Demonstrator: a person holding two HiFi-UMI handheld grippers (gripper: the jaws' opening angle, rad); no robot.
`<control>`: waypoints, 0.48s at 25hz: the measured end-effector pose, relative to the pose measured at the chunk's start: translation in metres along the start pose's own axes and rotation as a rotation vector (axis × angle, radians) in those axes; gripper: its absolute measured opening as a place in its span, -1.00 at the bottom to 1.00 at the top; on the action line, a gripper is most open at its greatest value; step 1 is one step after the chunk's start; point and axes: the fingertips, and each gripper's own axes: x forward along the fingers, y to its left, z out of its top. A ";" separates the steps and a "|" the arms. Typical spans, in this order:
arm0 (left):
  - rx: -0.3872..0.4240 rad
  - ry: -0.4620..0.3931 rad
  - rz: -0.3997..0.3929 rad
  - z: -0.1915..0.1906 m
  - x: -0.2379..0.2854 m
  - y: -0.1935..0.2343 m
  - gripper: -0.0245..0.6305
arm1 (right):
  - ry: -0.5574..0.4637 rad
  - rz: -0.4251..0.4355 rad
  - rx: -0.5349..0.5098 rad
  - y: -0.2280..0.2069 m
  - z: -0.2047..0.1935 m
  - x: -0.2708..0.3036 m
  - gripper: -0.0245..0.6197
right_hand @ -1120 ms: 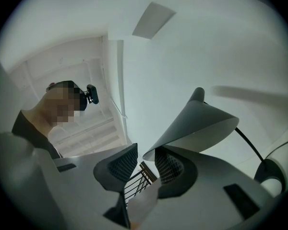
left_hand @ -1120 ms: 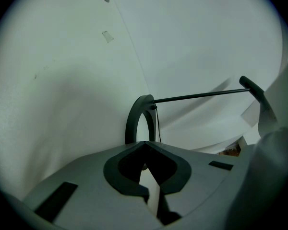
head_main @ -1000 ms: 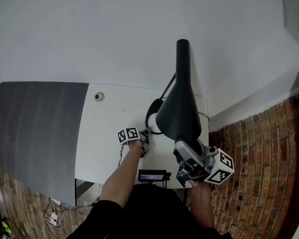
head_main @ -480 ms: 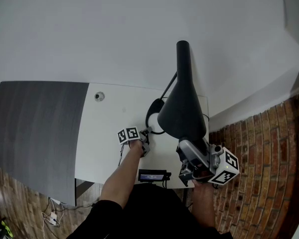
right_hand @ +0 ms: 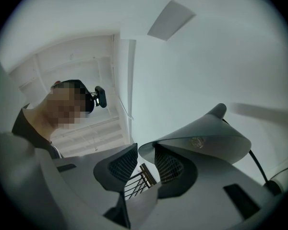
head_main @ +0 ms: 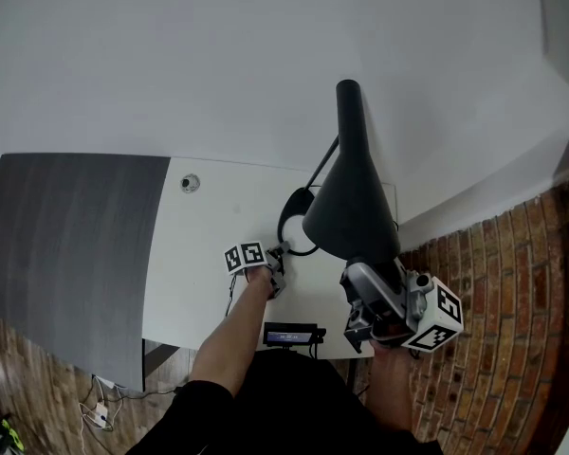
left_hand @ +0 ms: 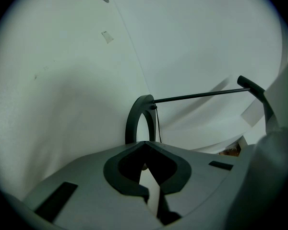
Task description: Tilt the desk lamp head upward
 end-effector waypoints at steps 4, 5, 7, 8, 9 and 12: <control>0.001 -0.001 0.000 0.000 -0.001 0.000 -0.89 | 0.001 0.005 -0.009 0.003 0.004 0.004 -0.57; 0.000 -0.001 0.001 0.000 -0.001 0.000 -0.89 | 0.001 0.006 -0.011 0.004 0.005 0.004 -0.57; -0.001 0.000 0.001 0.000 -0.001 0.001 -0.89 | 0.002 0.006 -0.014 0.004 0.007 0.005 -0.57; -0.001 0.000 0.001 0.000 0.000 0.001 -0.89 | 0.001 0.006 -0.015 0.003 0.008 0.005 -0.57; -0.001 0.000 0.001 0.000 0.000 0.000 -0.89 | 0.000 0.006 -0.015 0.003 0.008 0.005 -0.57; 0.000 0.000 0.000 0.000 0.000 0.000 -0.89 | -0.003 0.007 -0.015 0.004 0.010 0.006 -0.57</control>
